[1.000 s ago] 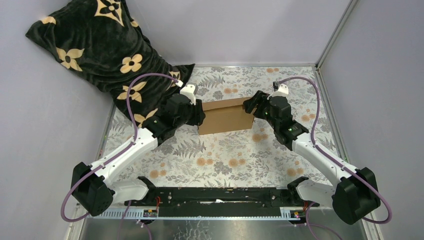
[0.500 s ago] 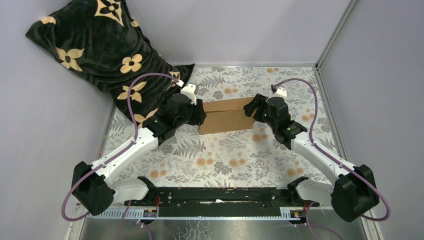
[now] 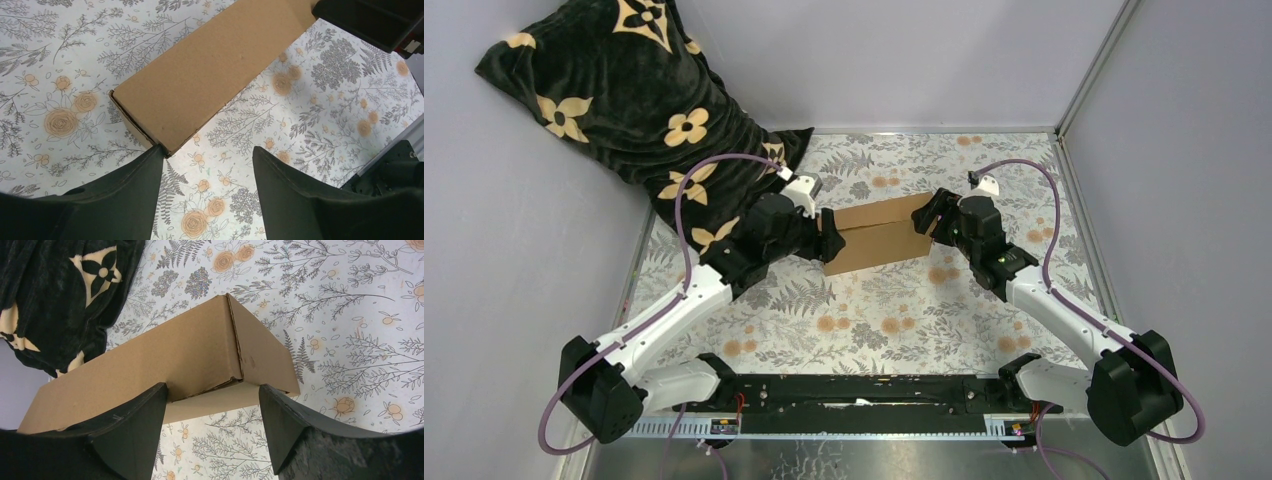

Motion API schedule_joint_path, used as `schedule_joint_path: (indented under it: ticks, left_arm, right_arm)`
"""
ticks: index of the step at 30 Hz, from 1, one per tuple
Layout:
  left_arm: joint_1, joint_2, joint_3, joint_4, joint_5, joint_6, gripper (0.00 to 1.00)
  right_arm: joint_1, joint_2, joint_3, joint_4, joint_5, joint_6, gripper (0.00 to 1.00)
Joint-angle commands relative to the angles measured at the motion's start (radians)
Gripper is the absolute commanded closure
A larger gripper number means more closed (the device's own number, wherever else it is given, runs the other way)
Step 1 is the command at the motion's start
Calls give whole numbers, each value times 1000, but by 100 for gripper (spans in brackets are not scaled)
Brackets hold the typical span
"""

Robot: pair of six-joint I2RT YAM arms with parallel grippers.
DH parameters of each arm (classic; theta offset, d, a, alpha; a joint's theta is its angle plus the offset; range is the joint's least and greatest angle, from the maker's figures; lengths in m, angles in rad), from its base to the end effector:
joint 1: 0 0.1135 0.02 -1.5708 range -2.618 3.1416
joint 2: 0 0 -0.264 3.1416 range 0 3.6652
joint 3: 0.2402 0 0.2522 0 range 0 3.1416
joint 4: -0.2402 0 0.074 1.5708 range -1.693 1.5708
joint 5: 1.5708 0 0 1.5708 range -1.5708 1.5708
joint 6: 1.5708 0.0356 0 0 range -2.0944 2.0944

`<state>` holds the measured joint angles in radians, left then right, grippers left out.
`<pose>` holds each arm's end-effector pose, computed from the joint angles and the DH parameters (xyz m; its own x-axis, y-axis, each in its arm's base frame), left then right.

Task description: Fold the paper box

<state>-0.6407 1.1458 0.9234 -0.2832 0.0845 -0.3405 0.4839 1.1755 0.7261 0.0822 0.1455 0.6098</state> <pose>0.2059 -0.1573 0.3055 -0.5847 0.0209 -0.8110 0.4876 0.8080 -0.3307 0.2387 0.1196 0.2656 -0.4555 0.4007 -0.7949 -0.0972 0.8652 0.4919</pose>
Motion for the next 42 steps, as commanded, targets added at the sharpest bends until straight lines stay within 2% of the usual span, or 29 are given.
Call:
schedule_joint_path:
  ticks: [1,6,13,18,21,27,29,32,34,36,42]
  left_arm:
    - [-15,0,-24,80,190,-34,29]
    - [22,-24,-42,104,155,-66,30]
    - [67,-36,-8,-49,-39,-56,30]
    - [76,-91,-8,-60,-79,-60,30]
    - [76,-120,-5,-73,-156,-71,28]
    - [77,-139,-5,-43,-171,-92,27]
    - [78,-128,-1,-27,-166,-101,39]
    - [77,-90,23,-27,-154,-107,69]
    - [77,-64,42,-30,-145,-111,84]
    - [77,-56,50,-24,-141,-115,87]
    - [77,-47,55,-9,-119,-120,90]
  right_arm:
    - [36,72,-76,-300,-118,-34,26]
    - [36,69,-76,-303,-120,-35,26]
    - [36,76,-67,-304,-122,-35,27]
    - [36,82,-64,-302,-124,-36,27]
    - [35,85,-59,-302,-124,-39,27]
    - [35,94,-54,-299,-125,-42,27]
    - [36,95,-54,-296,-126,-42,27]
    - [35,98,-54,-292,-132,-45,27]
    - [36,100,-53,-290,-133,-44,27]
    - [36,101,-52,-288,-135,-47,27]
    - [35,101,-59,-281,-136,-46,27]
